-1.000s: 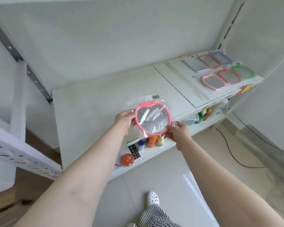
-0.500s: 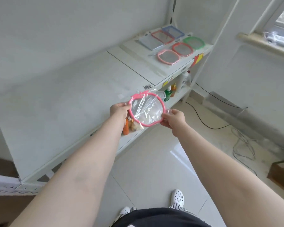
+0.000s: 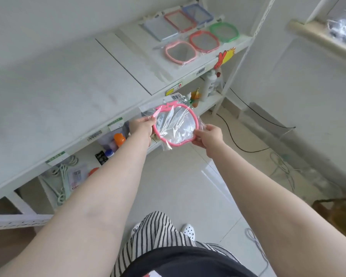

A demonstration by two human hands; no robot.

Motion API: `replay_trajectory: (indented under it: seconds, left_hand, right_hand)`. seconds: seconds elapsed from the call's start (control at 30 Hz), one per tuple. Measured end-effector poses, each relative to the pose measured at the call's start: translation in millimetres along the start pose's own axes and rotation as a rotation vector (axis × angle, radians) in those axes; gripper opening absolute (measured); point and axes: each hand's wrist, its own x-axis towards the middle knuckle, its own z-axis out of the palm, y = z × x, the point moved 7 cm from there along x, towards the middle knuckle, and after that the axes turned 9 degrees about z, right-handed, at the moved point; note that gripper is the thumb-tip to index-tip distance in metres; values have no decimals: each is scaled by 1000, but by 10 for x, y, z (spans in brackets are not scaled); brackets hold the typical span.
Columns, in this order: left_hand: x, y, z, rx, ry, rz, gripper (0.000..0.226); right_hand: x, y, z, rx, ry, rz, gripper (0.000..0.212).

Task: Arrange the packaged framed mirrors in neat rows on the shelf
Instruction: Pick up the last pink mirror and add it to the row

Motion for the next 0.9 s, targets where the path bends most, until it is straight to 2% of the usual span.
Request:
replay_trajectory:
  seconds: [0.33, 0.6, 0.77, 0.9]
  left_hand:
    - [598, 546, 324, 43, 95, 64, 24]
    - [1372, 987, 636, -18, 87, 47, 18]
    - [1798, 1213, 611, -1, 145, 59, 20]
    - [2042, 1331, 546, 5, 189, 65, 19]
  right_hand:
    - [605, -676, 212, 0, -46, 26, 61]
    - [1165, -1398, 535, -36, -23, -4, 62]
    - [1459, -1668, 832, -75, -43, -17, 52]
    - [1630, -1900, 1095, -117, -82, -38, 24]
